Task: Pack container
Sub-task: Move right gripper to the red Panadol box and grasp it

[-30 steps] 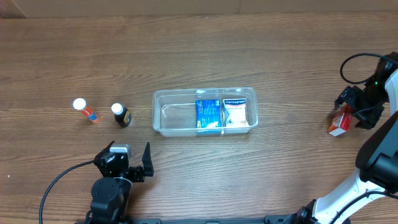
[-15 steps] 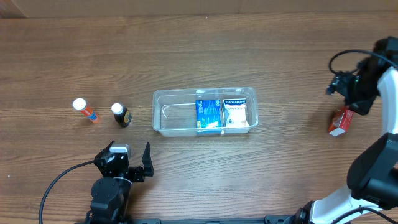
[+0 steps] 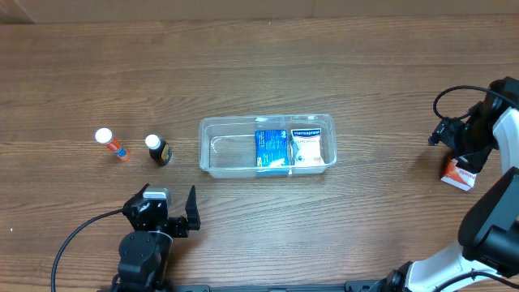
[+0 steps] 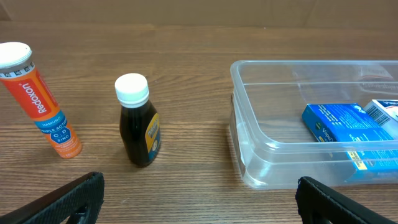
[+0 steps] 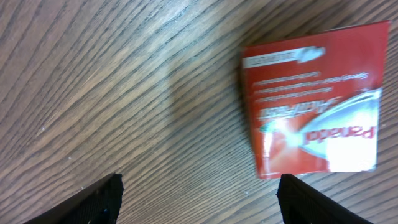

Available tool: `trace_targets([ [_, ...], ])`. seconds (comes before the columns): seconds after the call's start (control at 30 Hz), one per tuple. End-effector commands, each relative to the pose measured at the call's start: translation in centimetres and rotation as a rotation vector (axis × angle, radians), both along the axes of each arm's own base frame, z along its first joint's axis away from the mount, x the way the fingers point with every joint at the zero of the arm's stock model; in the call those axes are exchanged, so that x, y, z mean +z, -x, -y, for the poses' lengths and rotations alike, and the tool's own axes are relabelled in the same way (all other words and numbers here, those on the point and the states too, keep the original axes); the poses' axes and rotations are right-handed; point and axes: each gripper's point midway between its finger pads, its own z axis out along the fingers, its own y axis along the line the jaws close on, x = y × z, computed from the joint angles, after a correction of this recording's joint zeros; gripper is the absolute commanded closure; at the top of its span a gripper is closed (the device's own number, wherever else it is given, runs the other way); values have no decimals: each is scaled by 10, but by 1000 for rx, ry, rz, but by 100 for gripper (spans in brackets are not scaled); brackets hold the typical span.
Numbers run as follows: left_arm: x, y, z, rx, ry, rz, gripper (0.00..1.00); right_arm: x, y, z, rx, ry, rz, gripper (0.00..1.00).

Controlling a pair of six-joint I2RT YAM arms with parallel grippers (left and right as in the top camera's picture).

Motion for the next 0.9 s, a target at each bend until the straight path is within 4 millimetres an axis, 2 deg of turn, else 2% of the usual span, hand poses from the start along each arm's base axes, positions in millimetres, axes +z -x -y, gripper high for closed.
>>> trace_targets([
  [0.0, 1, 0, 0, 4, 16, 7, 0, 4, -7, -1, 21, 21, 18, 18],
  [0.07, 1, 0, 0, 4, 16, 7, 0, 7, -5, 9, -9, 73, 3, 14],
  [0.13, 1, 0, 0, 4, 16, 7, 0, 11, 2, 37, -34, 225, -48, 6],
  [0.17, 1, 0, 0, 4, 16, 7, 0, 13, 4, 44, -21, 268, -62, 5],
  [0.27, 1, 0, 0, 4, 16, 7, 0, 15, -1, 54, 13, 312, -44, 0],
  [0.43, 1, 0, 0, 4, 16, 7, 0, 17, -9, 73, -16, 340, 11, 0],
  [0.5, 1, 0, 0, 4, 16, 7, 0, 12, -9, 77, 25, 322, 19, 0],
  [0.57, 1, 0, 0, 4, 16, 7, 0, 2, -1, 83, 7, 303, -9, 0],
  [0.63, 1, 0, 0, 4, 16, 7, 0, -10, 1, 79, 37, 244, -11, 0],
  [0.73, 1, 0, 0, 4, 16, 7, 0, -27, -1, 62, 131, 139, -1, 0],
  [0.87, 1, 0, 0, 4, 16, 7, 0, -40, 3, 59, 137, 109, -35, 0],
])
